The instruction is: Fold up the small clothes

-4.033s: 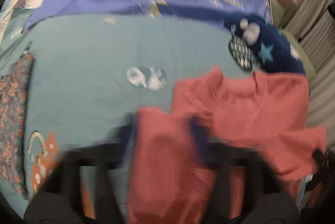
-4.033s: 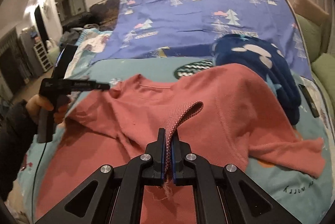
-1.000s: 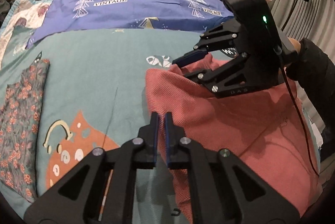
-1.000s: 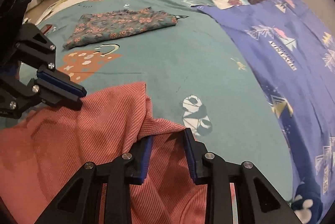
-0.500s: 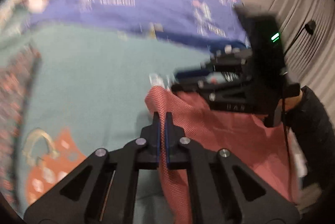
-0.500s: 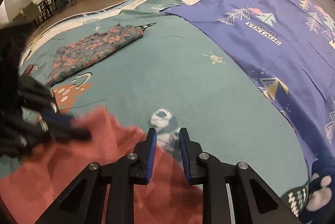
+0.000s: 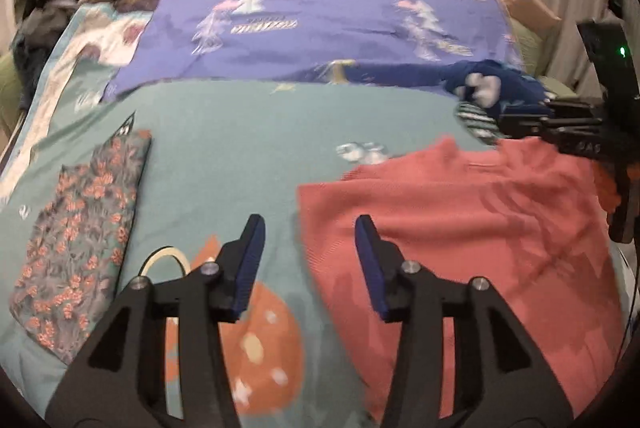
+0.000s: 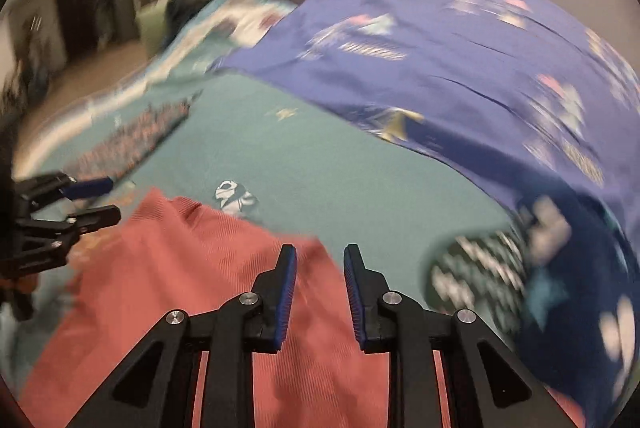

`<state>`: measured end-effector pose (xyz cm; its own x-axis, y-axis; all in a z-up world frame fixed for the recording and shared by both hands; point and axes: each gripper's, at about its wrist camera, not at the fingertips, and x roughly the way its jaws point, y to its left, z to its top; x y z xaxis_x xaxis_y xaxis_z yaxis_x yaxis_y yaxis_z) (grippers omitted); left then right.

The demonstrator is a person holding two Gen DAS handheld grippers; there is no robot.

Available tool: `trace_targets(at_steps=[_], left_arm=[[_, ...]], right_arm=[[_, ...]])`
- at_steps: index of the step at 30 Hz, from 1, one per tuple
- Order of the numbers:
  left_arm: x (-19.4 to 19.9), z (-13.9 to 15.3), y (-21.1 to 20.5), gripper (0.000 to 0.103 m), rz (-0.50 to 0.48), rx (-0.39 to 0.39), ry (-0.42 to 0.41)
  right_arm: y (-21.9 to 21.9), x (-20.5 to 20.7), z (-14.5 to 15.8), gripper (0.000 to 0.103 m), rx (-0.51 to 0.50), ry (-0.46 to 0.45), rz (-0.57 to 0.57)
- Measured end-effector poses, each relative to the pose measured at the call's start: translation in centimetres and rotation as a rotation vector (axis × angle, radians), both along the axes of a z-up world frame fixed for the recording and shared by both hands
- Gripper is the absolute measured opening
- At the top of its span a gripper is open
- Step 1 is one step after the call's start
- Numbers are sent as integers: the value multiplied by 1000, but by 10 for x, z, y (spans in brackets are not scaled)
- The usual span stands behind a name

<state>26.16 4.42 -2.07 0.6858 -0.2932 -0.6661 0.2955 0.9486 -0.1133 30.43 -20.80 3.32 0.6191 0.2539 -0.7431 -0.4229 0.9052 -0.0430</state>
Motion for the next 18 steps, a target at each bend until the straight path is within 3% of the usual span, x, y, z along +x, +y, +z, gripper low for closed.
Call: trace_targets(at_steps=[3,7,13,18], left_arm=[[-25,19,-13,51,-80,-27,-48],[-44,34,-50,54,-185,-41,-57],[-55,31,-125,54,-285,-7,15],[-65,22,-175,54,-292,27,77]], right_arm=[[-63,-55,16,26,103,-8,-123],[-147,-129,12,31,236,8,-361],[-270,-223,-39,31,543,156,-801],[-337,-284,-74,33,753,178,-1046]])
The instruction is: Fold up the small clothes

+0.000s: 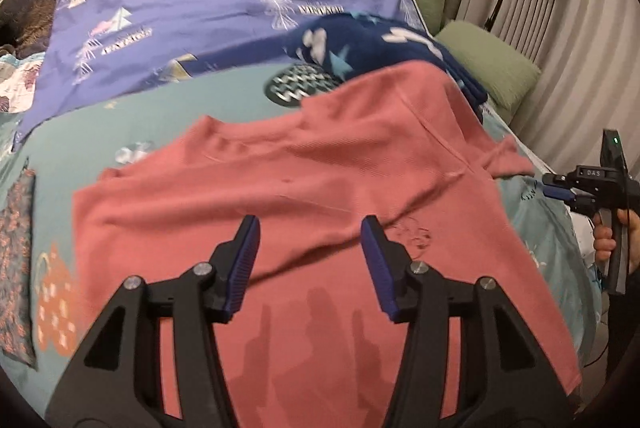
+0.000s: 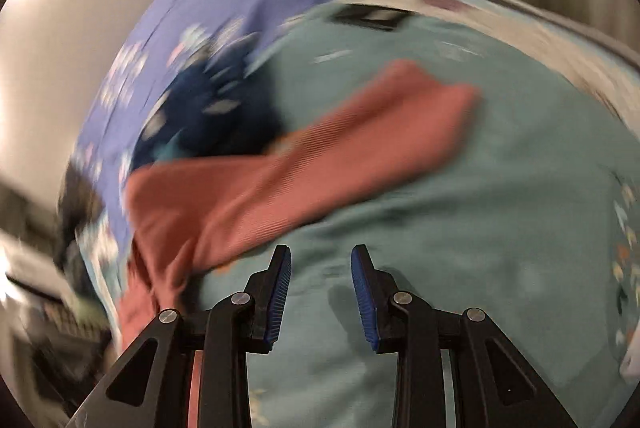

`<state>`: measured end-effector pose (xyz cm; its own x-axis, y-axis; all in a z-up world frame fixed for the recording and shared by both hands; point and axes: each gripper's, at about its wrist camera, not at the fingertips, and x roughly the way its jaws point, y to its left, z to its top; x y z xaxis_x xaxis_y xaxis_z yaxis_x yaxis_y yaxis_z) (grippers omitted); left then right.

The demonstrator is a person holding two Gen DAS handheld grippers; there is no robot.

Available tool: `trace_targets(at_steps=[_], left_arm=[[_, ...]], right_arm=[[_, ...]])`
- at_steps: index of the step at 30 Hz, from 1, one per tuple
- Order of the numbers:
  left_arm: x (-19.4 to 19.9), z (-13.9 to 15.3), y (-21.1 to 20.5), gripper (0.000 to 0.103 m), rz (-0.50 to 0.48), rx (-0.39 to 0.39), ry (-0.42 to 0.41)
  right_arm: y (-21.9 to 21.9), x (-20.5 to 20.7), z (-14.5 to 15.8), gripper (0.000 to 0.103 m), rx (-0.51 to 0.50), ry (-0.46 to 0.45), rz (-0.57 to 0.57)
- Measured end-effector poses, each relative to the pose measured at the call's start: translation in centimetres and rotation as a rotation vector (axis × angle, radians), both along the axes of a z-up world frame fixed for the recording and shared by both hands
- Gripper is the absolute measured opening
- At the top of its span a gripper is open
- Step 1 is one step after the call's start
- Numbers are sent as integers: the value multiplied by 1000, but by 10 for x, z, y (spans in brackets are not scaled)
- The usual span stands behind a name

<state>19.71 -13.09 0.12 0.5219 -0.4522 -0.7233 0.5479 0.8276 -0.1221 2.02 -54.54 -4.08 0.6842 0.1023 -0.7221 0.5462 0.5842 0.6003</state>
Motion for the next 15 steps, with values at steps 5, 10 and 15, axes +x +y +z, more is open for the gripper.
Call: trace_targets(at_steps=[5,10,15], left_arm=[[-6,-1,-24,54,11,9,29],[-8,0,-35,54,44,7,42],[-8,-1,-39,54,75,18,45]], right_arm=[[-39,-20,-23,46,138,-62,-103],[-65,-12,-32,54,191,-83,-190],[-71,13,-5,54,62,-30,-161]])
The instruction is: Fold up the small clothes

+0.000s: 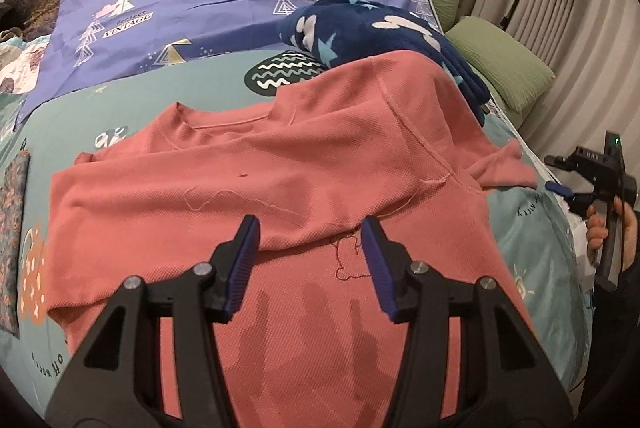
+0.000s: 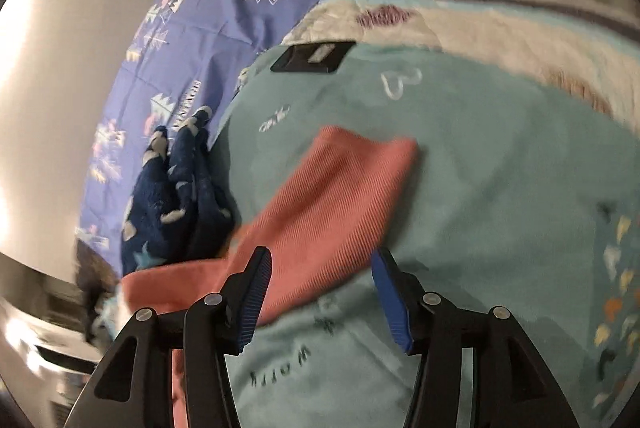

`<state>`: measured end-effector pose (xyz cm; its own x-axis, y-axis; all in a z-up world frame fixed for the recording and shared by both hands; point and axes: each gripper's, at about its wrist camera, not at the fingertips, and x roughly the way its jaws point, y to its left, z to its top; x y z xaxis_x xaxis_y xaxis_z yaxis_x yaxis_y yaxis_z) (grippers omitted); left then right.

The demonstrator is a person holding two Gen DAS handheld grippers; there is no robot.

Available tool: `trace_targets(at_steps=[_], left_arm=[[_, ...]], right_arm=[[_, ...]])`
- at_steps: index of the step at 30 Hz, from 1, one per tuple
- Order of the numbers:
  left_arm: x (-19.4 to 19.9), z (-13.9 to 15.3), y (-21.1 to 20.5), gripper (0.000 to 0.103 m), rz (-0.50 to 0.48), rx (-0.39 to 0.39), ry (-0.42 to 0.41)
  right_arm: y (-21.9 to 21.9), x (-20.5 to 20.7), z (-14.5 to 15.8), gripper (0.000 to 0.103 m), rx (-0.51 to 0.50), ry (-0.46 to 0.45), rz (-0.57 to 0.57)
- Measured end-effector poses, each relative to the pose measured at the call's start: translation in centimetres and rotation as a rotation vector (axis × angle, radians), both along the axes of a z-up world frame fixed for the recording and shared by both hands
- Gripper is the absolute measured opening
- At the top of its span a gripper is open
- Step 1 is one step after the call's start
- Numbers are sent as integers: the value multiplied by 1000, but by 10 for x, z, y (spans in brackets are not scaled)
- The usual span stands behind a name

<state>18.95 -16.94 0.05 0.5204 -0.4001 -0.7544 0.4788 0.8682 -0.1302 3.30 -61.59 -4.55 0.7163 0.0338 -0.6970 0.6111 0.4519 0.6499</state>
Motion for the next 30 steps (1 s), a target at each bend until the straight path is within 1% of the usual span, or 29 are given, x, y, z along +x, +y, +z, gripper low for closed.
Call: trace_targets(at_steps=[1,3,5,6,7,8,9,10,11,12,14,15,17,19,22,23,25,26,27,28,29,30], left_arm=[[0,0,0,54,5,-1,1],[0,-1,-1,54,12,-5,3],[0,-2,1,54,16,-14,8],[0,-3,2,54,17,-14,10],[0,-4,3,54,19,-10,11],[1,-5,4,54,23,-6,12],[3,-6,5,54,29,-5,16],[5,-7,7,54,37,-8,23],[7,-8,9,54,46,-16,32],[8,-9,10,54,51,-25,38],[8,-8,13,54,51,-38,41],[7,-8,13,54,50,-38,37],[7,-7,15,54,47,-37,30],[6,-6,18,54,46,-41,29],[8,-5,21,54,48,-56,31],[8,-4,22,54,50,-63,35],[9,-4,23,54,53,-82,45],[9,-3,24,54,49,-97,49],[8,-2,25,54,43,-113,53],[7,-1,25,54,35,-129,53],[5,1,26,54,28,-137,50],[3,3,26,54,18,-146,43]], right_arm=[[-2,6,4,57,-17,33,-10],[-12,14,1,58,-15,144,-65],[-23,13,-6,59,20,168,-129],[-28,13,-11,61,24,180,-141],[-32,15,-17,64,26,195,-144],[-36,18,-24,64,36,207,-136],[-40,22,-33,66,64,205,-122],[-43,25,-40,66,97,184,-117],[-46,24,-45,66,123,126,-130],[-49,24,-45,65,126,87,-142],[-54,27,-41,36,104,23,-126],[-56,31,-40,6,94,15,-102],[-58,38,-37,4,79,1,-51],[-55,39,-25,3,47,-41,-19],[-36,33,10,3,-6,-188,76],[-24,31,28,3,-33,-256,133],[-4,29,57,3,-82,-361,233],[15,27,79,3,-123,-434,318],[30,25,94,3,-152,-487,386],[43,25,108,3,-170,-533,451],[64,25,125,3,-185,-599,553],[79,24,136,3,-198,-640,622]])
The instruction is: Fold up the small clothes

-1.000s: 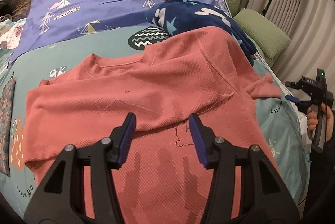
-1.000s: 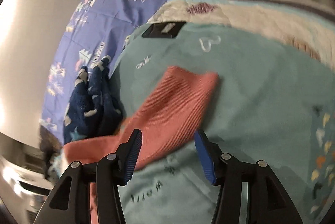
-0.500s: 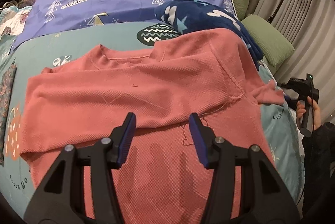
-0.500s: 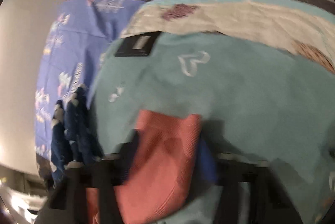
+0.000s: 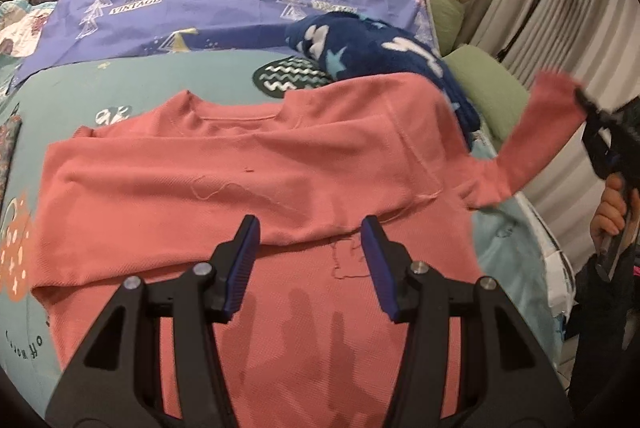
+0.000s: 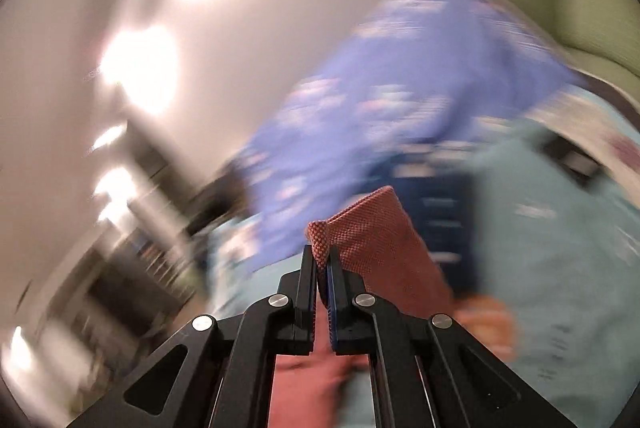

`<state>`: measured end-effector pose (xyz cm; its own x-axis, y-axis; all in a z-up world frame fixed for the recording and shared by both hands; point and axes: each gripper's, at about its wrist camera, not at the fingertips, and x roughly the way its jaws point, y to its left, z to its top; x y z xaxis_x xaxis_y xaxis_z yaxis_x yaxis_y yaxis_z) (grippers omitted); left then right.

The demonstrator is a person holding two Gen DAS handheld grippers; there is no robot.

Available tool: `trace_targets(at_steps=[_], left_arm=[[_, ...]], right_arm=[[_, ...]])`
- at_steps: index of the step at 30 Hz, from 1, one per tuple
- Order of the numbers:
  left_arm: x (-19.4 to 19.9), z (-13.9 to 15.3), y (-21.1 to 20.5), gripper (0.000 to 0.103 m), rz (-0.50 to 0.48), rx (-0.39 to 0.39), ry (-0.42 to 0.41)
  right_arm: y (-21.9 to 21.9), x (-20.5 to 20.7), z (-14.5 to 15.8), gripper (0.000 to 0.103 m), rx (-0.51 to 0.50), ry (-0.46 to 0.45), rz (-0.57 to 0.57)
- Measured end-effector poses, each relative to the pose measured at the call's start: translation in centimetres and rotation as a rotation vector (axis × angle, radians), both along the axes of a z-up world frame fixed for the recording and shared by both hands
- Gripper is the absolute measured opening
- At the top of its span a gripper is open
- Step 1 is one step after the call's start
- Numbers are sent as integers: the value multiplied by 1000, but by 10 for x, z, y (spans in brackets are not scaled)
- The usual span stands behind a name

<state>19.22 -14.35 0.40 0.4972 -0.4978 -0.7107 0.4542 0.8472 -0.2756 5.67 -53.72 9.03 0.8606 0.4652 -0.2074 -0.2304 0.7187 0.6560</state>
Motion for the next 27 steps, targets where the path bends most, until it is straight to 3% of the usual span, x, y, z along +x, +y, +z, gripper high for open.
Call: trace_targets(at_steps=[5,9,13,16,19,27], left_arm=[[-13,13,13,54,-21,-13,-58],[-24,16,42,60,15,-22,-84],[-40,9,67,63,2,-42,-72],[-51,6,65,65,-62,-14,-86],[-60,11,43,66,-159,46,-144],[-77,30,-35,68,-452,180,-359]], right_arm=[[95,-10,43,4,-174,-161,376],[152,-17,40,5,-316,-178,560],[183,7,9,6,-364,-33,613],[198,23,-18,6,-375,55,639],[210,31,-27,6,-382,74,662],[223,29,-19,6,-465,89,693]])
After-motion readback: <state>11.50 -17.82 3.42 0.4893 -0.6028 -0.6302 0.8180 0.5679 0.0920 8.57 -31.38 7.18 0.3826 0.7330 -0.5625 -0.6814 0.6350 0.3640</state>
